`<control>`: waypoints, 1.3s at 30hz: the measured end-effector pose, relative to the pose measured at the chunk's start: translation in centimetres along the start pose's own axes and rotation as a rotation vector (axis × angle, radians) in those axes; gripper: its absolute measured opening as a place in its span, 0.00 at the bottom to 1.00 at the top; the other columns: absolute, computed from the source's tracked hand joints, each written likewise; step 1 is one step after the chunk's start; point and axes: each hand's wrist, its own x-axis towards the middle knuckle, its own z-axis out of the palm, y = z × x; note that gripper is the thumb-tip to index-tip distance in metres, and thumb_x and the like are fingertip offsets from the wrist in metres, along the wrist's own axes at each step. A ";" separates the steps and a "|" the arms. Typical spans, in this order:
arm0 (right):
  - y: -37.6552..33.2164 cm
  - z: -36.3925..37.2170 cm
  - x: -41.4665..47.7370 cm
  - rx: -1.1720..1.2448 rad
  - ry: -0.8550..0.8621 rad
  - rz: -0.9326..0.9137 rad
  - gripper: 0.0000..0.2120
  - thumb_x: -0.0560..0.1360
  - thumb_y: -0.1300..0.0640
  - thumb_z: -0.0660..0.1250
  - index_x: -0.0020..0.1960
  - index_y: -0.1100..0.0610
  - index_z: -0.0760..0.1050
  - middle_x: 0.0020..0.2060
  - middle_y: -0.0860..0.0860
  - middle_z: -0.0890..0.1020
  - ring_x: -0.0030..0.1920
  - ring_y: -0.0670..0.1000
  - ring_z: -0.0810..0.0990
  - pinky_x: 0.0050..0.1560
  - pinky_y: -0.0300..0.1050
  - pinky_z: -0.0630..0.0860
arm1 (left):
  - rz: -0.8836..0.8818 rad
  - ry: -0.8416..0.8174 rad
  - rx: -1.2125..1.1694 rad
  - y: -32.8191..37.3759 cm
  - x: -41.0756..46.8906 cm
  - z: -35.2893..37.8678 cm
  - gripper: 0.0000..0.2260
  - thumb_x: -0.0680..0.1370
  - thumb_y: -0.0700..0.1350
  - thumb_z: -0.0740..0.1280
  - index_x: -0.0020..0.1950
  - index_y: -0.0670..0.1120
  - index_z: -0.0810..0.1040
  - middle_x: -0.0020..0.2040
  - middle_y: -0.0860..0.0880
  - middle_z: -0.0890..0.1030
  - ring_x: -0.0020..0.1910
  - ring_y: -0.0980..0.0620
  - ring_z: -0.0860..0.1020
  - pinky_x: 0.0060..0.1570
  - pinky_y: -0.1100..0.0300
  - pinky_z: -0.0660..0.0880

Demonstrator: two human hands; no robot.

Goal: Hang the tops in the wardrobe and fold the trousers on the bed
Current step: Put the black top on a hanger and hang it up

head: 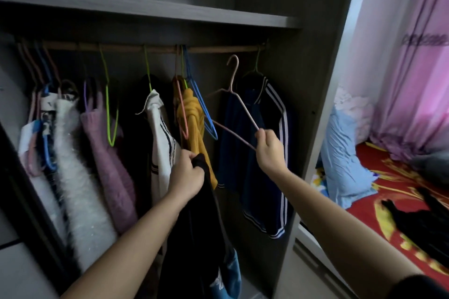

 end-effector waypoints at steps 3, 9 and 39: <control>3.1 -3.6 -2.7 0.013 0.046 0.003 0.17 0.84 0.46 0.56 0.47 0.57 0.74 0.37 0.51 0.79 0.37 0.47 0.77 0.37 0.42 0.72 | 0.030 -0.081 -0.008 1.2 0.1 2.9 0.17 0.79 0.39 0.59 0.67 0.51 0.67 0.62 0.47 0.76 0.55 0.44 0.77 0.52 0.53 0.74; 8.1 -11.9 -6.2 0.037 0.130 -0.014 0.19 0.80 0.39 0.60 0.38 0.52 0.73 0.31 0.48 0.77 0.34 0.49 0.78 0.37 0.49 0.77 | 0.075 -0.372 -0.091 4.5 -0.5 9.8 0.34 0.79 0.33 0.53 0.79 0.60 0.53 0.76 0.49 0.65 0.73 0.48 0.66 0.70 0.53 0.66; 16.1 -16.3 -8.3 -0.264 -0.312 0.261 0.19 0.68 0.45 0.76 0.52 0.51 0.73 0.45 0.44 0.78 0.49 0.48 0.78 0.46 0.41 0.73 | 0.112 -0.268 -0.017 12.4 -4.7 20.2 0.12 0.74 0.36 0.66 0.56 0.44 0.69 0.50 0.47 0.74 0.47 0.48 0.75 0.49 0.50 0.77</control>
